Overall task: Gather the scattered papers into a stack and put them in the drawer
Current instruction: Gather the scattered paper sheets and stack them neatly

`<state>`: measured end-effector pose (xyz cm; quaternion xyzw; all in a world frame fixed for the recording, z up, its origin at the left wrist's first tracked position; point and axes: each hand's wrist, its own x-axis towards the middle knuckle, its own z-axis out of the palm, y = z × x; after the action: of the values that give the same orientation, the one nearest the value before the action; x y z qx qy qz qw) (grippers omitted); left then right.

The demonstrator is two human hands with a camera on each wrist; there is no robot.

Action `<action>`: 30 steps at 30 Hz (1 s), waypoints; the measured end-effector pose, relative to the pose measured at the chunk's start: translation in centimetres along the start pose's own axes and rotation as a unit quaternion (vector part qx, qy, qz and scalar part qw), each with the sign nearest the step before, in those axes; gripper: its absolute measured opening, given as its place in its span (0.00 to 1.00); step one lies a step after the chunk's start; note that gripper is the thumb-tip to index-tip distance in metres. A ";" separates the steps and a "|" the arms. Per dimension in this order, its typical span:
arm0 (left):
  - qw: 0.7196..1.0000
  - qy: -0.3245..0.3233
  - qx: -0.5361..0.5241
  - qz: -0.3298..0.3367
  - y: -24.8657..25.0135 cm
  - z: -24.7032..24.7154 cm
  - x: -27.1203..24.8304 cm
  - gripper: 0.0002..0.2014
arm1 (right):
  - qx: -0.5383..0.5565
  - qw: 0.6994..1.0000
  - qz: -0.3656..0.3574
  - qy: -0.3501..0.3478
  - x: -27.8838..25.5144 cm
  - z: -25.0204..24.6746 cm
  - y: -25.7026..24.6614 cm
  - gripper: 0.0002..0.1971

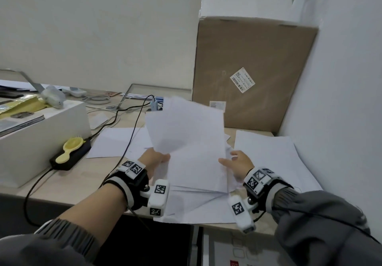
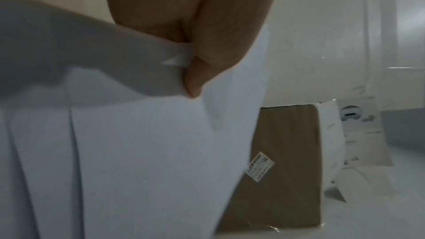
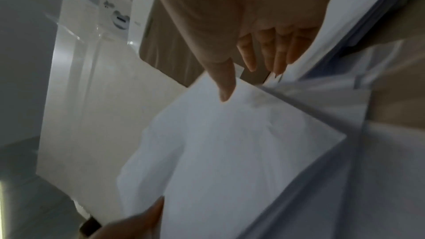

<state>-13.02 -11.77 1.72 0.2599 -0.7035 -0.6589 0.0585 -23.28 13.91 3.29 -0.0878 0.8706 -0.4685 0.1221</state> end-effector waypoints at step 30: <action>0.974 -0.119 -0.121 0.150 5.4 -0.5 -2.6 0.33 | 0.328 0.940 -0.092 -0.014 -1.2 0.6 -2.9 0.20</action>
<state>-12.12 -11.11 7.63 0.0619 -0.6511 -0.7492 0.1041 -21.83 12.16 5.58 -0.1292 0.6551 -0.7359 0.1121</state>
